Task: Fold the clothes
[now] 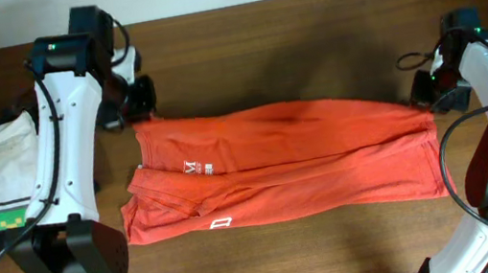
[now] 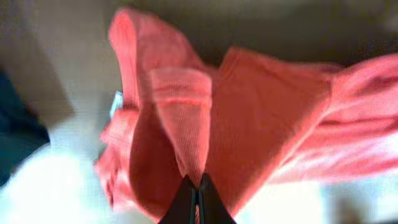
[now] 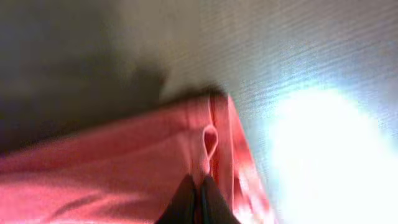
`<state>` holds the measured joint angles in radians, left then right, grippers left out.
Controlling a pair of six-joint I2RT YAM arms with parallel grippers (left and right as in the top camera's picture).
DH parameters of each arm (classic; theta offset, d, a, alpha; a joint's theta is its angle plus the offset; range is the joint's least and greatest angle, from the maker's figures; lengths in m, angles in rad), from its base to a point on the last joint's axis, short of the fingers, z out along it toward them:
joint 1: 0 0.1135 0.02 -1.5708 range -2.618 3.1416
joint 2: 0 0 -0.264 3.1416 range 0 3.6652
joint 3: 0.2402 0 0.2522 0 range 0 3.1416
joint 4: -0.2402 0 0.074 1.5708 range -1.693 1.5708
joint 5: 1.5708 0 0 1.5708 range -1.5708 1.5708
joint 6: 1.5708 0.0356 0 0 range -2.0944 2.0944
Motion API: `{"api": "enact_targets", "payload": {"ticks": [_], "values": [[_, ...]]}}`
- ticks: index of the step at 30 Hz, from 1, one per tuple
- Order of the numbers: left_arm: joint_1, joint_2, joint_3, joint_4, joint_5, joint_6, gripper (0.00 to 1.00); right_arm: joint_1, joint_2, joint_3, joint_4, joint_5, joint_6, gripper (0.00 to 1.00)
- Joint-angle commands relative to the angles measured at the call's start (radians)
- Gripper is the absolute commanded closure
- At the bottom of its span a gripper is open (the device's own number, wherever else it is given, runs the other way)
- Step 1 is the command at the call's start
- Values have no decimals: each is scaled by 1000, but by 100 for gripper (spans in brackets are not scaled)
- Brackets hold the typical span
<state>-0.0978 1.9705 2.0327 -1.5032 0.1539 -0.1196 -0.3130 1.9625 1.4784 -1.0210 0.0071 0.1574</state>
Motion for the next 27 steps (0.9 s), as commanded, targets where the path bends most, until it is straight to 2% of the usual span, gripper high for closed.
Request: {"api": "enact_targets", "payload": {"ticks": [1, 5, 11, 15, 23, 24, 25, 27], "values": [[5, -26, 3, -137, -7, 2, 100, -11, -27, 16, -105, 5, 4, 96], [5, -32, -62, -185, -39, 2, 100, -25, -27, 120, -284, 51, 9, 96], [6, -117, -324, -185, -58, 2, 100, -63, -26, 182, -533, 100, 15, 96], [2, -138, -504, -185, -69, 1, 100, -62, -26, 158, -557, 103, 15, 96], [-44, -151, -600, -184, -85, -25, 100, -61, -26, 136, -553, 110, 15, 96], [-46, -151, -605, -171, -120, -47, 100, -61, -26, 136, -552, 110, 15, 96], [-44, -151, -605, -138, -179, -119, 100, -61, -26, 136, -550, 110, 15, 96], [-44, -151, -605, -51, -180, -154, 100, -61, -26, 130, -552, 109, 15, 96]]}}
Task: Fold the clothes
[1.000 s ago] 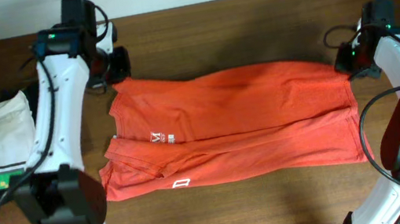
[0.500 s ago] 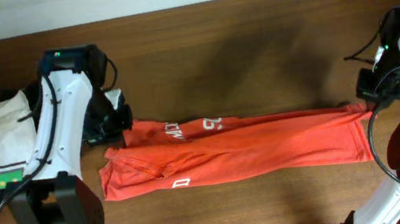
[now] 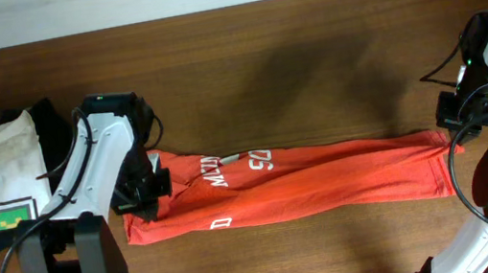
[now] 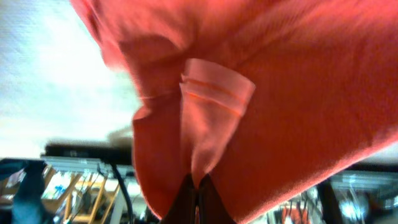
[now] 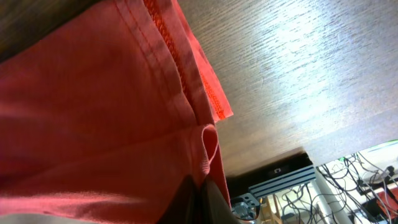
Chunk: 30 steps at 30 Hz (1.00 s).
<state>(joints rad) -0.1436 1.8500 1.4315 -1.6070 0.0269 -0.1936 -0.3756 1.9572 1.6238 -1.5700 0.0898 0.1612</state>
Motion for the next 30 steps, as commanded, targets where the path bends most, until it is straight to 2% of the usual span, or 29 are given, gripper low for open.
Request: {"api": "enact_targets", "payload": {"ticks": [1, 4, 7, 9, 13, 16, 20, 21, 22, 23, 24, 26, 28, 30], "values": [[2, -30, -4, 99, -53, -99, 100, 2, -21, -28, -8, 27, 11, 96], [2, -30, -8, 281, -53, -151, 100, 1, -21, -138, 64, 57, 24, 96], [2, -30, -55, 374, -54, -162, 100, 1, -21, -242, 172, 69, 42, 96], [2, -30, -100, 449, -93, -177, 100, 1, -21, -249, 209, 69, 42, 96], [2, -30, -125, 514, -266, -278, 100, 2, -21, -249, 387, -42, 42, 96], [2, -30, -126, 552, -270, -342, 100, 2, -21, -249, 457, -79, 30, 95], [2, -30, -206, 559, -270, -341, 93, 9, -20, -251, 470, -80, 30, 94], [2, -30, -242, 573, -268, -341, 90, 16, -20, -251, 469, -79, 29, 82], [2, -30, -273, 594, -267, -340, 66, 18, -20, -251, 463, -79, 30, 36], [2, -30, -275, 602, -267, -306, 58, 10, -20, -251, 454, -78, 30, 30], [3, -30, -264, 605, -280, -254, 54, -17, -24, -248, 422, -80, 10, 29], [20, -36, -199, 583, -294, -246, 52, -70, -43, -248, 396, -117, -33, 27], [43, -61, -93, 550, -269, -246, 51, -96, -46, -260, 388, -319, -238, 26], [50, -88, -69, 536, -239, -246, 42, -86, -46, -310, 388, -314, -290, 24]]}}
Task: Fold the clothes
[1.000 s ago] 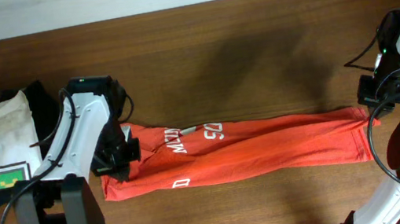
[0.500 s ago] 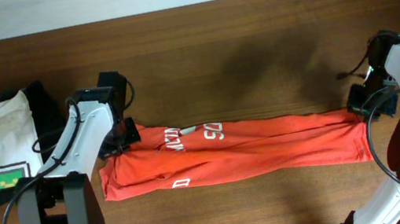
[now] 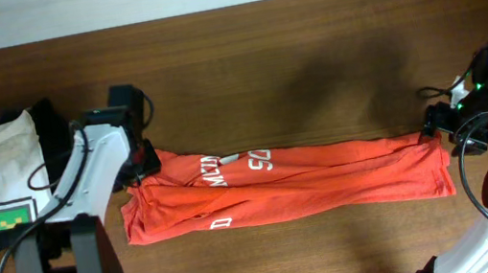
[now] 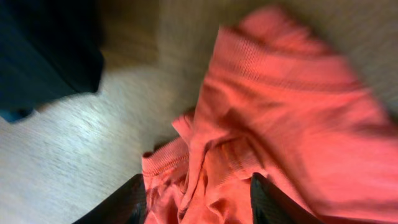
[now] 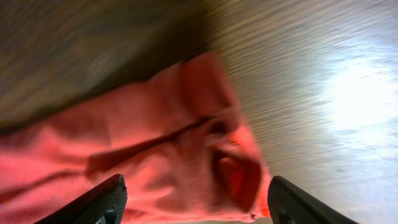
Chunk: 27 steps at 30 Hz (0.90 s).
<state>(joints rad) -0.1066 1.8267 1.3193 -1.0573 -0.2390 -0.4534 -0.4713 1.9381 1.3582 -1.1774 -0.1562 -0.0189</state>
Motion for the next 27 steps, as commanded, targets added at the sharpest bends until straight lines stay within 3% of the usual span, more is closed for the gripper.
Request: {"api": "enact_targets", "payload": {"ticks": [1, 5, 8, 15, 20, 21, 22, 23, 24, 26, 27], "values": [[13, -66, 43, -26, 51, 13, 41, 13, -27, -94, 32, -69, -118, 23], [13, -66, 42, -32, 68, 13, 41, 13, -26, -243, 158, -4, -130, 23], [13, -66, 42, -32, 84, 14, 41, 13, -26, -251, 192, 15, -130, 18], [13, -66, 42, -32, 90, 14, 41, 13, -30, -104, 37, 124, -104, 18], [13, -66, 42, -39, 90, 14, 41, 13, -30, -267, 192, 101, -104, 17], [13, -66, 42, -40, 90, 14, 41, 13, -30, -271, 201, 85, -104, 31], [13, -66, 42, -40, 90, 14, 41, 13, -30, -271, 204, 61, -104, 66], [13, -66, 42, -40, 90, 14, 41, 13, -30, -271, 204, 51, -104, 87], [13, -66, 42, -39, 90, 14, 41, 13, -30, -267, 204, 51, -102, 96], [13, -66, 42, -39, 89, 14, 41, 13, -30, -185, 153, 47, -43, 96], [13, -66, 42, -39, 89, 14, 41, 13, -30, -67, 47, 42, -20, 96]]}}
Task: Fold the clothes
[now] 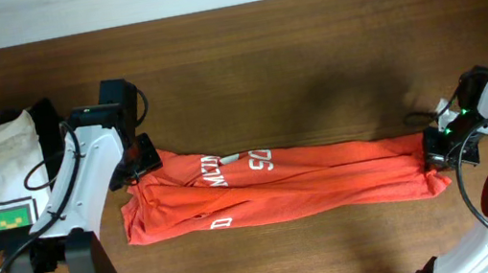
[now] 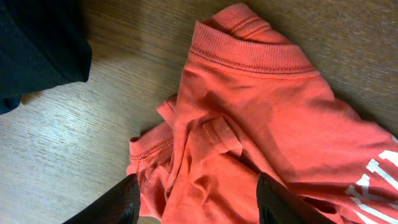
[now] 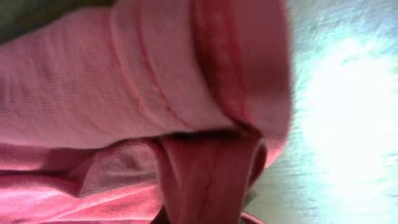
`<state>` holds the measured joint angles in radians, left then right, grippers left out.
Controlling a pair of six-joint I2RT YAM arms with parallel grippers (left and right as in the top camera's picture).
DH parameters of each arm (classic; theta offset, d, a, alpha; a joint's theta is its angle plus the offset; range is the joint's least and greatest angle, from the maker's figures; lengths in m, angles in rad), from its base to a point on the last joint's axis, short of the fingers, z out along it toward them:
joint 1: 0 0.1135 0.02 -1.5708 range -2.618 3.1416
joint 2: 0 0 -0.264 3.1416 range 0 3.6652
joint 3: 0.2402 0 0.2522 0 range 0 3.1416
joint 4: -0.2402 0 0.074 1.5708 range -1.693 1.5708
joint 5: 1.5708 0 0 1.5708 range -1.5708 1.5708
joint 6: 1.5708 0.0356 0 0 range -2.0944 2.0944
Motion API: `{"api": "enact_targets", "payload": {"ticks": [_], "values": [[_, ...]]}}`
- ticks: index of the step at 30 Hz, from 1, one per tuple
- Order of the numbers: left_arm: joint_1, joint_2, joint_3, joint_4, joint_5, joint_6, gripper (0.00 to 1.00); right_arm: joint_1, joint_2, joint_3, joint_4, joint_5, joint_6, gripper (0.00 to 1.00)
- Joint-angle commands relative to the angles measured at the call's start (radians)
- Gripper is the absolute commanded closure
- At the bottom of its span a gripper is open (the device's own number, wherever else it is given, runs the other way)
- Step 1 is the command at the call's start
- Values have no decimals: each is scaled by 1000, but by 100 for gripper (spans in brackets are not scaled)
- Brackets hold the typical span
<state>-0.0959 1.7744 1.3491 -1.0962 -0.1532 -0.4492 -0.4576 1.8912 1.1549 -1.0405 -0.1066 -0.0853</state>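
An orange shirt (image 1: 290, 183) lies on the wooden table (image 1: 291, 62) as a long narrow band, white lettering up. My left gripper (image 1: 136, 160) hangs open just over its collar end. In the left wrist view, the ribbed collar (image 2: 249, 53) shows and both fingers (image 2: 118, 202) stand wide apart on either side of crumpled cloth. My right gripper (image 1: 440, 148) is down on the shirt's right end. There, a bunched fold of the hem (image 3: 205, 93) rises from between its jaws, and cloth covers the fingertips.
A folded white T-shirt with a pixel print lies at the far left on a dark garment (image 1: 49, 127). That dark cloth (image 2: 37, 43) is close to the orange collar. The table's front edge runs just below the shirt.
My right gripper was open above the shirt's right end and is now down on it, with hem cloth bunched between its jaws. The left gripper stays open and has barely shifted.
Both grippers were shut on the far corners of the spread-out shirt. Then they were near the front edge, still shut, with the shirt doubled into a narrow band. Then both were open at the ends. Now the right one grips the right end.
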Motion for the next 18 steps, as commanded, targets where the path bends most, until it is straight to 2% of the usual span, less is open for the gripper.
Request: {"api": "enact_targets", "payload": {"ticks": [1, 3, 5, 8, 10, 12, 14, 17, 18], "values": [[3, -13, 12, 0, 4, 10, 41, 0, 17, 284, -233, -40, 52, 96], [3, -13, 12, -1, 4, 10, 40, 14, 3, 417, -322, -37, 48, 96], [3, -13, 12, 0, 4, 9, 40, 71, -30, 469, -360, -39, 40, 96], [3, -13, 12, 0, 4, 9, 40, 290, -35, 462, -396, -40, 52, 96], [3, -13, 12, 0, 4, 10, 40, 454, -33, 456, -396, -40, 133, 96], [3, -13, 12, 0, 4, 10, 40, 642, -32, 392, -331, -40, 233, 89], [3, -13, 12, -1, 4, 10, 40, 730, -26, 348, -272, -40, 292, 86], [3, -13, 12, 0, 4, 10, 40, 847, -16, 291, -203, -44, 304, 85], [3, -13, 12, -1, 4, 10, 40, 869, -16, 291, -197, -44, 304, 80]]}}
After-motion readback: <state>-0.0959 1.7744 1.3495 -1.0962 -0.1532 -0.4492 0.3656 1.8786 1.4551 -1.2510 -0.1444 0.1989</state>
